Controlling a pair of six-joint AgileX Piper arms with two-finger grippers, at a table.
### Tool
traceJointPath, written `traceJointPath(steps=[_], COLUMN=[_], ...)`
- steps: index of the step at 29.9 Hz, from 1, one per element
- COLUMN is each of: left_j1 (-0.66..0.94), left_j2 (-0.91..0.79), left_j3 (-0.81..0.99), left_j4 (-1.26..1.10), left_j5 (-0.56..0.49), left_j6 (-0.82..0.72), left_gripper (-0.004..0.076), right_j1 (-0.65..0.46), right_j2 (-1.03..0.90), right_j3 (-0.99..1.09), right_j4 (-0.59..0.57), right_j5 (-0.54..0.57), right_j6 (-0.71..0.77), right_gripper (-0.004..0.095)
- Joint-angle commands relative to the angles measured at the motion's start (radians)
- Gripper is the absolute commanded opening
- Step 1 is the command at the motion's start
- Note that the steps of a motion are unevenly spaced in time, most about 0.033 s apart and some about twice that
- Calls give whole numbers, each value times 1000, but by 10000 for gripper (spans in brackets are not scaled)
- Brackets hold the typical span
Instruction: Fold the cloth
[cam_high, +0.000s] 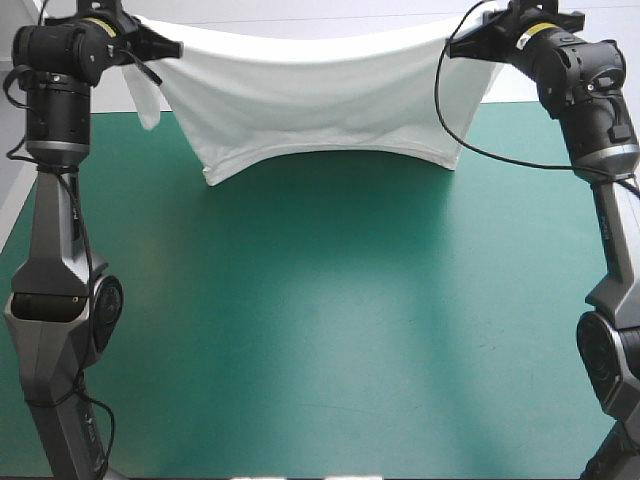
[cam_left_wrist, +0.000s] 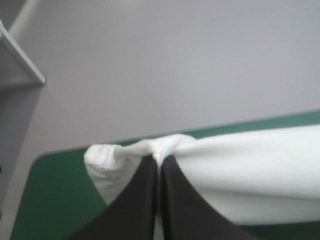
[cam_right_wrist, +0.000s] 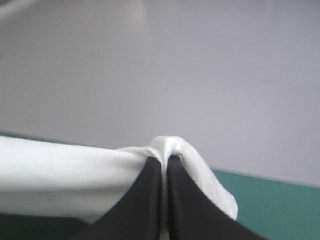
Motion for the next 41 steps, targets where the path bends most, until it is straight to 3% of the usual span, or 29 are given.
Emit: traceJointPath(steps=[1,4,7,12,15,18,22,28,34,36,38,41], left_j1=[1,1,-2,-16,-18,-18,-20,-20,-20,-20,-20,-20], left_j2=[-6,15,-10,-141,-268,-407,-559,-706,-732,-732,-732,-732], left_j3=[23,117,267,651,930,1161,1405,1643,1767,1784,1794,1798], left_j4=[9,-47,-139,-162,-166,-168,-168,-164,-164,-164,-167,-169], left_j5=[107,138,138,122,9,-54,-47,-2,-51,-81,-103,-114], left_j6=[0,12,28,36,29,9,-16,-16,-14,-14,-14,-14], left_gripper=[-8,-8,-8,-8,-8,-8,-8,-8,-5,15,64,221], right_j1=[-2,-2,-2,-2,-2,-2,-2,-2,-2,-2,-2,-2], right_j2=[-18,19,11,-96,-180,-250,-315,-381,-406,-406,-406,-406], right_j3=[-22,28,170,481,669,796,923,1068,1156,1177,1190,1191], right_j4=[-18,-16,2,24,47,53,53,61,108,121,136,143], right_j5=[203,376,411,339,268,274,339,419,396,340,294,242], right_j6=[-4,-7,-9,-14,-8,-8,-8,-14,-79,-79,-79,-79], right_gripper=[-19,-19,-19,-19,-19,-19,-19,-19,-12,59,201,468])
